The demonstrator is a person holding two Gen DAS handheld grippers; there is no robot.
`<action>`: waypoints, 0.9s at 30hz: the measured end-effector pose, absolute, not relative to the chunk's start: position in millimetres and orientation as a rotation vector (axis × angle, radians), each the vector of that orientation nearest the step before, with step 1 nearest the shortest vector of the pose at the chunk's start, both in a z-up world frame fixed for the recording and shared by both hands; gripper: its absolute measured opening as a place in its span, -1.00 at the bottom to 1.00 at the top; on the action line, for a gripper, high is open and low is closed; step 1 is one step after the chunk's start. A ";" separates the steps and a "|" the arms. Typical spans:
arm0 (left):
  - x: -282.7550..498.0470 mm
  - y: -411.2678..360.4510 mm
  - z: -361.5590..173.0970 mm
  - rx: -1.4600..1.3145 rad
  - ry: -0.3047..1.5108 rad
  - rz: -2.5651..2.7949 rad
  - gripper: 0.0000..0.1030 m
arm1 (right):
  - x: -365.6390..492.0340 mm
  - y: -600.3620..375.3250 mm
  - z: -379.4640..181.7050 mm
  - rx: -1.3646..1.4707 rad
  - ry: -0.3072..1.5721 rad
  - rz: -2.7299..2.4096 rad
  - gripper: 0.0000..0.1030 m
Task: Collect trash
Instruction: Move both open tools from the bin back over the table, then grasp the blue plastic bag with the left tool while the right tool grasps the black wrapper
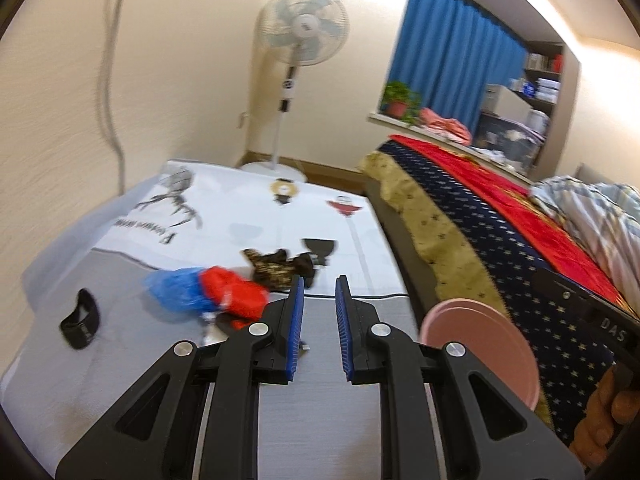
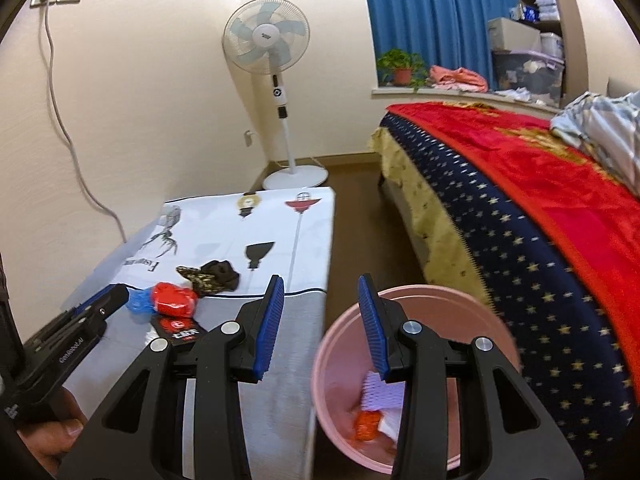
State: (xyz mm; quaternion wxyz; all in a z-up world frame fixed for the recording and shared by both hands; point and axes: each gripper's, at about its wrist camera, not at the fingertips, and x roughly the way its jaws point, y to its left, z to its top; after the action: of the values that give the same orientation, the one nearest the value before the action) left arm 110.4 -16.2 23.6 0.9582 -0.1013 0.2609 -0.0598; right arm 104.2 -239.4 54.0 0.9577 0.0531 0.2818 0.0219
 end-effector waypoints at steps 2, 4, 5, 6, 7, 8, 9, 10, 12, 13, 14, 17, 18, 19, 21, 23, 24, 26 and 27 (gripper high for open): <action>113.7 -8.2 18.8 -0.213 0.538 -0.082 -0.67 | 109.4 -233.2 49.4 0.119 0.579 0.062 -0.23; 116.6 -1.8 14.0 -0.222 0.549 -0.061 -0.67 | 115.4 -226.3 43.4 0.122 0.591 0.076 -0.25; 118.0 0.3 11.8 -0.224 0.554 -0.054 -0.67 | 117.8 -223.4 40.9 0.124 0.595 0.083 -0.25; 119.7 2.8 9.1 -0.227 0.560 -0.045 -0.67 | 120.9 -220.4 38.5 0.128 0.599 0.091 -0.25; 121.5 5.4 6.3 -0.230 0.565 -0.036 -0.67 | 124.3 -217.0 35.5 0.132 0.603 0.099 -0.25; 123.0 7.5 4.3 -0.234 0.568 -0.029 -0.67 | 126.6 -214.2 33.1 0.135 0.606 0.106 -0.25; 123.7 8.4 3.1 -0.235 0.570 -0.021 -0.67 | 129.6 -211.4 30.5 0.141 0.609 0.114 -0.25; 125.0 10.9 1.2 -0.235 0.571 -0.008 -0.67 | 133.5 -207.9 27.4 0.147 0.614 0.124 -0.26; 126.5 15.2 -1.4 -0.236 0.570 0.014 -0.67 | 138.8 -201.9 22.1 0.155 0.621 0.142 -0.29; 128.0 18.6 -3.0 -0.238 0.569 0.028 -0.67 | 142.2 -198.0 18.8 0.160 0.625 0.154 -0.29; 129.2 20.5 -3.8 -0.239 0.568 0.038 -0.67 | 144.9 -194.9 15.9 0.164 0.628 0.165 -0.29; 133.5 31.8 -8.6 -0.235 0.566 0.081 -0.67 | 153.8 -183.2 5.6 0.169 0.645 0.202 -0.29; 134.7 35.7 -10.2 -0.239 0.567 0.094 -0.67 | 156.4 -178.8 1.9 0.169 0.654 0.216 -0.29; 135.3 39.1 -11.6 -0.244 0.568 0.103 -0.67 | 160.7 -171.9 -2.7 0.166 0.667 0.239 -0.29; 136.7 46.2 -14.1 -0.250 0.570 0.131 -0.67 | 164.3 -163.0 -8.1 0.159 0.681 0.271 -0.29; 138.3 51.9 -16.1 -0.257 0.572 0.153 -0.67 | 167.6 -152.3 -14.3 0.152 0.698 0.310 -0.29; 138.8 55.0 -17.0 -0.261 0.572 0.164 -0.67 | 169.1 -146.9 -17.4 0.149 0.709 0.333 -0.28; 139.6 59.3 -18.1 -0.265 0.572 0.182 -0.67 | 171.2 -134.5 -24.0 0.138 0.735 0.377 -0.27; 139.9 61.7 -18.6 -0.271 0.572 0.189 -0.67 | 172.3 -126.1 -28.0 0.123 0.750 0.402 -0.27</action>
State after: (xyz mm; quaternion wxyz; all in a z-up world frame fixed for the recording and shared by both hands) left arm 139.9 61.7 -18.6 0.9459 -0.1331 0.2809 0.0926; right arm 172.3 -126.1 -28.0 0.9090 0.0598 0.3636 0.1947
